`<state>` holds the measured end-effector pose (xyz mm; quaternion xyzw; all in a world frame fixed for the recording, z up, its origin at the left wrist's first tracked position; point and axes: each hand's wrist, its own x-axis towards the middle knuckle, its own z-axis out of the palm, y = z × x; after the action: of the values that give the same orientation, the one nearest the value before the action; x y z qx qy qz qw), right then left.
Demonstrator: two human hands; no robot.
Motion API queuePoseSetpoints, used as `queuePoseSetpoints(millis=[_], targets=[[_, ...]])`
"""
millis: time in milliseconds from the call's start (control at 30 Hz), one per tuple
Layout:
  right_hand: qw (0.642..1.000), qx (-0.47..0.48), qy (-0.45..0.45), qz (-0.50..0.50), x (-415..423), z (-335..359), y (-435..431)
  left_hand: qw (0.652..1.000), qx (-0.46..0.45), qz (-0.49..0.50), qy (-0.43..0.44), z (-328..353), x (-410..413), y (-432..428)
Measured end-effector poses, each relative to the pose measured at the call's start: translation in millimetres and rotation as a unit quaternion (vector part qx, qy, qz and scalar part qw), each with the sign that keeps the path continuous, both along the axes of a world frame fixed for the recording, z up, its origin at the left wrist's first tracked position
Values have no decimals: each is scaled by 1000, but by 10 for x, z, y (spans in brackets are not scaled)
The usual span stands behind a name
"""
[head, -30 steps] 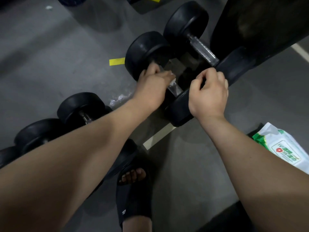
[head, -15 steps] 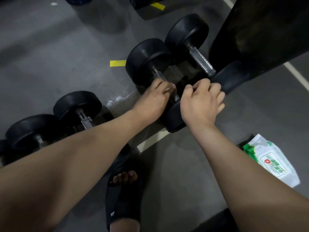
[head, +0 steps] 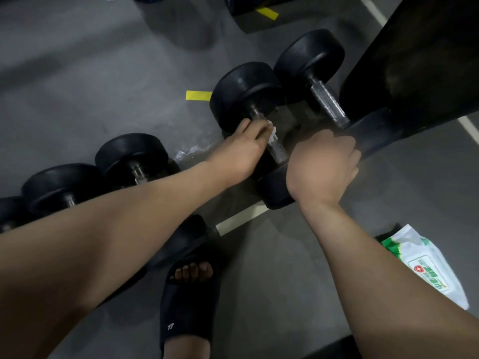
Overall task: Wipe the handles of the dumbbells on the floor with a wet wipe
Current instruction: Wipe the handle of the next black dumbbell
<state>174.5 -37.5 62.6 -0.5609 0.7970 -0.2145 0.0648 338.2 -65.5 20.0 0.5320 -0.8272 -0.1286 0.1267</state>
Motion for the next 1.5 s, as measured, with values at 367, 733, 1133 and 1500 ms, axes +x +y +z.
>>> queuePoseSetpoints(millis=[367,733,1133,1500], targets=[[1000,-6,5,-7,8,-7,-12,996,-69,10,51,-129,47,-140],[1000,-6,-4,-12,25,15,-4,994,-83,-53,50,-297,72,58],[1000,-9,-7,-13,14,6,-1,987,-101,-82,95,-226,-116,68],[1000,-2,-11,-10,21,21,-2,1000,3,-17,24,-203,102,-108]])
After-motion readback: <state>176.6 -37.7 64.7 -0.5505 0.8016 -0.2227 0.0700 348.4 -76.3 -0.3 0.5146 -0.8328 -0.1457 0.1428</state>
